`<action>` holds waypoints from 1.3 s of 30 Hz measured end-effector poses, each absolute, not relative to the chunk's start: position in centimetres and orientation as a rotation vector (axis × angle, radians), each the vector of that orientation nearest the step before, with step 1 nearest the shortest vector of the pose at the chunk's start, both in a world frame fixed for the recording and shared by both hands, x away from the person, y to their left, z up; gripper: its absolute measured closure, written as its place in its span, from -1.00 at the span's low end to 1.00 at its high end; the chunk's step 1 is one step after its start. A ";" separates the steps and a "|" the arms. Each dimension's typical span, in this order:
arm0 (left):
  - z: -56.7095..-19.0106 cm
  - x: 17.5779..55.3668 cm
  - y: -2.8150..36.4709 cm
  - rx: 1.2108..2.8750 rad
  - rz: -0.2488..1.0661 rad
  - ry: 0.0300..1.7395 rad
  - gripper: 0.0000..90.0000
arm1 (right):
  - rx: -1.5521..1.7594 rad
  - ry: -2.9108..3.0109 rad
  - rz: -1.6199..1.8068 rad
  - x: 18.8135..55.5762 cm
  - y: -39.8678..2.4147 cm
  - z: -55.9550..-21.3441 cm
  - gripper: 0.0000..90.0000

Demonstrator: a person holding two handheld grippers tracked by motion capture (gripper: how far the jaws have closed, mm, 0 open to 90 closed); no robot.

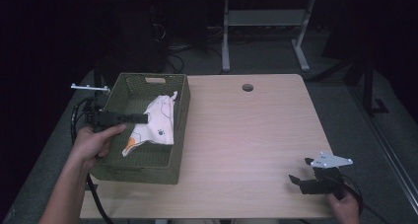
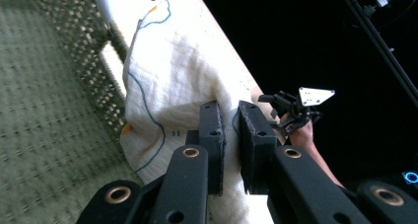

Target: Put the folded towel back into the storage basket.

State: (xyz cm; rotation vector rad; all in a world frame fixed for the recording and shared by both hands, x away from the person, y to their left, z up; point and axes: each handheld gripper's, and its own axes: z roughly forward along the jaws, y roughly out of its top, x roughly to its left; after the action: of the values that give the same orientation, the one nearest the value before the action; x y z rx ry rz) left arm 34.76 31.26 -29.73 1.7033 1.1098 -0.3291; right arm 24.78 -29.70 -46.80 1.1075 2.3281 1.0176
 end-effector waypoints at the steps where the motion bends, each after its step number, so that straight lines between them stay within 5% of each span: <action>1: -29.8 34.8 31.5 1.704 -0.330 1.109 0.83 | 1.110 2.327 1.017 24.8 -29.7 -46.8 -0.70; 39: -32.8 40.6 35.9 1.892 -0.252 1.199 0.82 | 1.182 2.302 0.978 25.2 -30.0 -47.1 -0.70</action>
State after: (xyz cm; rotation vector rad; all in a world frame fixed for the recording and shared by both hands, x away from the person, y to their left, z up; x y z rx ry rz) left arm 40.65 35.88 -32.82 1.8923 1.1989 -0.2519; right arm 25.18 -29.96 -47.06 1.1819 2.3024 0.9779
